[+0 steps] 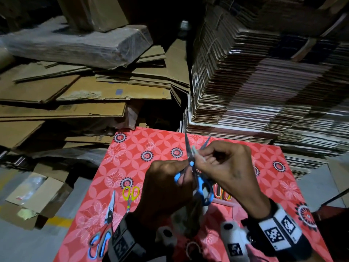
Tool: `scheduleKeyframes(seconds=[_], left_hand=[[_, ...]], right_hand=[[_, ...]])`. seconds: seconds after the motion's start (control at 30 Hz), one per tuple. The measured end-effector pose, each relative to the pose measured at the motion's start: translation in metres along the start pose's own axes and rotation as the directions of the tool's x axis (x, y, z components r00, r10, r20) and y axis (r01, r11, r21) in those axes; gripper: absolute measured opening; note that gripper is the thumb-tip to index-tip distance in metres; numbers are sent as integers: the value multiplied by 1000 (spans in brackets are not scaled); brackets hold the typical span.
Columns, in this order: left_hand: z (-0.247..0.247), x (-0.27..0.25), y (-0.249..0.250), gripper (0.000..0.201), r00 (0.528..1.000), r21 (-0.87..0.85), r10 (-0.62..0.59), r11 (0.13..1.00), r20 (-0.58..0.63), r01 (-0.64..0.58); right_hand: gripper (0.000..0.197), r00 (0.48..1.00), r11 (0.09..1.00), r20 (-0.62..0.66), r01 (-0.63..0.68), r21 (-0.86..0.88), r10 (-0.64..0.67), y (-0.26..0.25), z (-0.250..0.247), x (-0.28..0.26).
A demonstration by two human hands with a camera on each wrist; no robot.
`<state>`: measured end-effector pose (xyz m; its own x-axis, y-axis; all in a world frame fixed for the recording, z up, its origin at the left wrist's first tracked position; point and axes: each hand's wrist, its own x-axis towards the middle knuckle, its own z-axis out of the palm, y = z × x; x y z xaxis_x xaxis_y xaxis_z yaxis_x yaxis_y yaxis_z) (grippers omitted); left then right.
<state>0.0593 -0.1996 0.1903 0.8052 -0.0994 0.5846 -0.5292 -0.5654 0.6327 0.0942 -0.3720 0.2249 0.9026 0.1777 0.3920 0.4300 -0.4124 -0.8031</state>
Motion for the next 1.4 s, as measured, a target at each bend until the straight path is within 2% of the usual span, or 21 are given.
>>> scheduleKeyframes(seconds=[0.07,0.23,0.4,0.47,0.57,0.63,0.67,0.73,0.8,0.9,0.93,0.97,1.0,1.03,1.1,1.13,1.2,1.23,1.33,1.37,1.4], left_hand=[[0,0,-2,35,1000,-2,-2,1000,13,2],[6,-7,-9,40,998,-54,-50,997,46,53],[4,-9,-14,35,994,-112,-106,988,21,107],[3,-8,-14,38,995,-106,-96,990,6,97],[4,-8,-16,37,994,-107,-109,988,-9,107],[4,-8,-20,37,992,-91,-125,988,-27,122],[4,-7,-22,38,991,-81,-131,988,-37,128],[4,-7,-27,37,988,-55,-140,989,-59,137],[4,-8,-33,35,985,-48,-154,988,-82,150],[5,-10,-41,31,975,-62,-191,981,-114,185],[5,-10,-43,30,974,-62,-193,980,-119,187],[5,-11,-44,29,974,-59,-189,981,-122,183],[5,-11,-45,29,975,-57,-186,982,-121,180],[5,-11,-46,30,976,-62,-186,982,-116,180],[4,-10,-46,33,979,-75,-180,982,-98,173],[4,-10,-45,34,981,-78,-170,983,-92,163],[2,-10,-45,37,983,-86,-160,985,-88,153],[1,-11,-45,36,983,-83,-158,985,-88,151],[0,-11,-46,36,983,-67,-157,986,-96,151],[-1,-10,-46,36,983,-66,-154,987,-96,148],[-1,-9,-47,37,984,-67,-151,987,-92,145]], right_hand=[[17,1000,1000,13,-18,23,17,2,2,-2],[14,989,996,-125,-66,62,73,21,-3,9],[5,980,946,-100,-138,295,174,25,-9,7],[9,971,920,-103,-165,356,214,27,-10,7],[14,963,906,-88,-207,370,256,37,-8,5],[8,955,896,-73,-240,375,287,48,-4,6],[6,954,887,-41,-259,383,296,54,-2,6],[16,949,875,65,-309,372,307,70,3,5],[27,904,852,186,-425,304,385,91,8,2],[81,752,802,382,-596,45,538,124,15,-14],[92,709,788,450,-615,19,543,131,20,-21],[96,690,788,490,-616,11,532,135,26,-29],[92,702,806,500,-592,15,506,139,33,-36],[76,735,837,486,-546,9,474,140,39,-41],[27,819,904,424,-427,3,385,142,47,-49],[13,849,920,388,-391,4,359,143,50,-50],[32,887,937,326,-349,7,328,145,51,-48],[35,891,931,290,-366,1,350,145,49,-47],[21,915,915,113,-397,72,388,143,45,-40],[12,897,892,59,-442,90,438,140,44,-37],[16,888,882,4,-456,115,459,138,43,-34]])
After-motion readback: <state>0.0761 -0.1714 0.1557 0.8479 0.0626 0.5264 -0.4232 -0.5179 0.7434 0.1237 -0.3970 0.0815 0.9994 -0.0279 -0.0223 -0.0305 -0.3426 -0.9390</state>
